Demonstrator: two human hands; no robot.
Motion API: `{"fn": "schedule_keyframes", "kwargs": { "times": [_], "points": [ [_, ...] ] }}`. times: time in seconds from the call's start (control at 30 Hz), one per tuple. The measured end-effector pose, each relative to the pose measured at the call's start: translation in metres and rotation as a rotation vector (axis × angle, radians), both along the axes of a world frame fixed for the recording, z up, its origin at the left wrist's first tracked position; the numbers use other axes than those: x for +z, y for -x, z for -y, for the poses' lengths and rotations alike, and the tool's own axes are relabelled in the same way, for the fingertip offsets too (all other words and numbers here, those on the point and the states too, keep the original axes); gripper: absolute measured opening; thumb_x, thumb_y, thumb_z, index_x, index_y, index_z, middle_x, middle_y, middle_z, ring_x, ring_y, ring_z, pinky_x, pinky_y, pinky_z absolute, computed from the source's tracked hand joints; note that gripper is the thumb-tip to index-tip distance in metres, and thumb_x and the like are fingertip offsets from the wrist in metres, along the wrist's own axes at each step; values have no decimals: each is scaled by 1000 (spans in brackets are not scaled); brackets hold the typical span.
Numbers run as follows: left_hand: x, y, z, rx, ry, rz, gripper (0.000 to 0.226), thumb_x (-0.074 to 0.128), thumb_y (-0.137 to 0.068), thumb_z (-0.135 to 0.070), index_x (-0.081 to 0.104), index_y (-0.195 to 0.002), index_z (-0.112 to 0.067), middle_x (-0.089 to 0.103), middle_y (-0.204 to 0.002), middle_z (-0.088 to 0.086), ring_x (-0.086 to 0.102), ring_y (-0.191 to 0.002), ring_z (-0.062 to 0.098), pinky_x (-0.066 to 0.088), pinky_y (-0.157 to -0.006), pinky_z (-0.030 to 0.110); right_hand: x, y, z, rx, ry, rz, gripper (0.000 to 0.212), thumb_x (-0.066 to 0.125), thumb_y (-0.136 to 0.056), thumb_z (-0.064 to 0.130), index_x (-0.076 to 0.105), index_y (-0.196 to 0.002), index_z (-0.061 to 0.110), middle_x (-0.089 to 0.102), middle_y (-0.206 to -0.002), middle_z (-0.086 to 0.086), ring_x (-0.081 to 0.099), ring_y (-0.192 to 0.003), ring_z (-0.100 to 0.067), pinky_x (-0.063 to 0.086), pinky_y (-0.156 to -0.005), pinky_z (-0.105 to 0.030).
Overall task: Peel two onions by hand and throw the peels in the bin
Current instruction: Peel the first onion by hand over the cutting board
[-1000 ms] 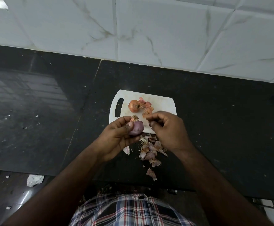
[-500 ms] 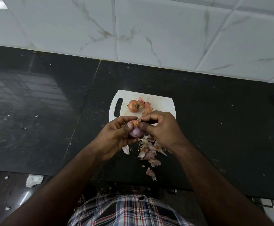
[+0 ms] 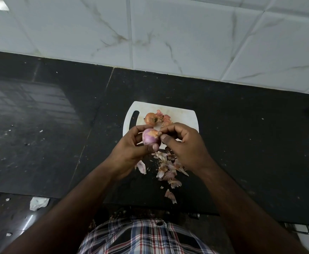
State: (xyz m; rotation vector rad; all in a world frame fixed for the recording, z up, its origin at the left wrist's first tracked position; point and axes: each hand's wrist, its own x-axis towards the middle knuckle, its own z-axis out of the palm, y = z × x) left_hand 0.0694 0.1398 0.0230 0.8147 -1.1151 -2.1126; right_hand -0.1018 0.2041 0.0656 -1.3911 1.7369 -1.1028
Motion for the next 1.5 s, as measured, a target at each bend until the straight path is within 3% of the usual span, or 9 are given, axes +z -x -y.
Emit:
{"fn": "schedule_keyframes", "kwargs": {
  "times": [0.13,0.33,0.47,0.53,0.73,0.83,1.1,1.37,1.5],
  "points": [
    [5,-1,3,-18,148,73,66,82,-73,0,55,-132,-9,68,-121,10,68,-105,24,58,-87,33,9,3,-1,32,60,-88,22,72,-85,11,77,-105,20,71,-95,17,66,-89,5,49,-74,-9],
    [4,2,3,-16,350,258,68,87,-71,-10,59,-132,-23,68,-119,6,72,-95,21,58,-83,31,16,7,0,150,59,-543,25,60,-83,32,77,-94,19,69,-90,4,63,-80,-11,54,-69,-36],
    [6,2,3,-19,421,310,65,88,-73,-10,61,-128,-31,69,-118,2,72,-96,21,59,-82,32,13,5,1,210,63,-717,17,58,-89,28,65,-84,13,56,-82,3,53,-71,-15,41,-57,-30],
    [9,1,3,-49,437,310,66,87,-73,-6,61,-129,-29,68,-119,3,71,-96,22,60,-82,33,12,3,1,191,47,-685,15,58,-91,25,61,-83,12,53,-81,4,50,-69,-15,34,-56,-27],
    [7,0,-2,-31,423,318,64,87,-74,-7,62,-127,-32,67,-117,3,72,-96,25,61,-84,38,15,16,-1,132,-21,-371,10,65,-88,21,74,-90,23,70,-84,10,63,-79,-3,51,-69,-26],
    [6,0,-2,-2,480,392,65,89,-73,-15,61,-127,-36,68,-115,-2,72,-93,23,62,-81,38,14,19,-4,173,-34,-411,14,69,-86,22,78,-97,22,70,-89,13,63,-81,-1,50,-71,-21],
    [16,6,-8,25,622,459,64,88,-73,-13,57,-123,-38,68,-113,-8,71,-82,10,60,-73,26,6,9,-7,179,29,-681,21,54,-88,32,69,-87,18,60,-85,4,58,-73,-17,51,-63,-40],
    [14,4,-7,-48,727,519,66,87,-74,-13,58,-132,-27,68,-108,-11,68,-75,8,55,-67,22,0,9,-8,206,43,-728,15,61,-86,26,54,-77,17,49,-76,5,46,-60,-18,32,-51,-31],
    [14,3,-7,-52,722,497,66,88,-73,-12,58,-130,-27,68,-105,-12,68,-74,14,58,-66,27,0,8,-7,143,13,-593,16,58,-87,26,54,-76,15,50,-74,3,48,-64,-17,36,-54,-34]
  ]
}}
